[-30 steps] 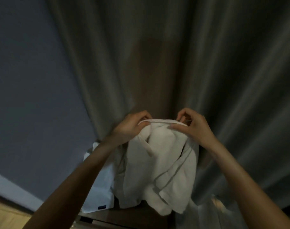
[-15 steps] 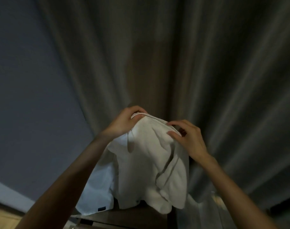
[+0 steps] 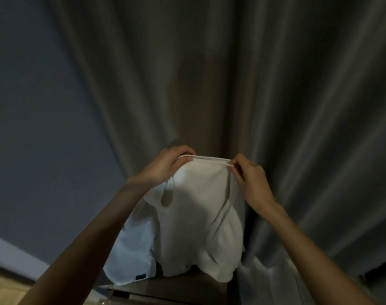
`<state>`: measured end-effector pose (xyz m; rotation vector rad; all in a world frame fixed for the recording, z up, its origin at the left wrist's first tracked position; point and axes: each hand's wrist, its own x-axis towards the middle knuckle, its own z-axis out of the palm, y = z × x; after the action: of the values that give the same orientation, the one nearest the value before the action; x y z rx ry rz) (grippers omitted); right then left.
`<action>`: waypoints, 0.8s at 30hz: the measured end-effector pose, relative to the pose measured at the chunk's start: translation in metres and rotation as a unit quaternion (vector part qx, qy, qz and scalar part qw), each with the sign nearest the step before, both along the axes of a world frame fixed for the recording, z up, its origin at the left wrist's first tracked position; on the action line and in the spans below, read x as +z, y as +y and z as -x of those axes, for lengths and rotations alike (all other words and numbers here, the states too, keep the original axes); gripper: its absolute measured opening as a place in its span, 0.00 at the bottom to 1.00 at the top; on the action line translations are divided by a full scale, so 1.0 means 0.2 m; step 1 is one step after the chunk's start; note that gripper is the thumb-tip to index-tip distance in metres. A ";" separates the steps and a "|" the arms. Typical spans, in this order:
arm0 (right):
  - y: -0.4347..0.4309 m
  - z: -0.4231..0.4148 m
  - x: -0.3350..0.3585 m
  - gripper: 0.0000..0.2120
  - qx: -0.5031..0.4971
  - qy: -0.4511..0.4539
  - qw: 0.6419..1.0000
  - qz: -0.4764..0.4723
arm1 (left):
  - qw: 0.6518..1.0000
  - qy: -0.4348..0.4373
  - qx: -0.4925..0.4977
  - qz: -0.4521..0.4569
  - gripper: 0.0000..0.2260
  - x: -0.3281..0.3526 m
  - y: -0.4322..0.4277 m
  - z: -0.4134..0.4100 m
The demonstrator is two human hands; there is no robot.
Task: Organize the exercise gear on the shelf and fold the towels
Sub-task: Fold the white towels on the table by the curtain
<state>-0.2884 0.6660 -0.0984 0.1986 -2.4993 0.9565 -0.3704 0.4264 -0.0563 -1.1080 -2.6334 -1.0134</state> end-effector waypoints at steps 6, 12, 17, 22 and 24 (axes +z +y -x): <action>-0.02 0.01 0.11 0.08 -0.025 0.032 0.993 -0.107 | 0.996 0.026 -0.030 0.077 0.20 -0.02 -0.07 -0.05; 0.01 0.08 0.29 0.16 -0.044 0.090 0.987 -0.129 | 0.981 0.094 0.134 0.100 0.14 0.07 -0.14 -0.03; 0.05 0.14 0.40 0.12 -0.057 0.131 0.989 -0.049 | 0.958 0.185 0.192 0.109 0.16 0.20 -0.18 -0.04; 0.07 0.18 0.40 0.08 -0.074 0.105 0.991 0.024 | 0.956 0.179 0.117 0.199 0.23 0.10 -0.23 -0.06; 0.07 0.20 0.39 0.07 -0.083 0.098 0.991 0.048 | 0.967 0.161 0.095 0.171 0.21 0.05 -0.26 -0.04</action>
<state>-0.3282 0.6799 -0.0200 0.0498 -2.2460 0.9387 -0.3615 0.3743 -0.0468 -0.9516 -2.6310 -0.3155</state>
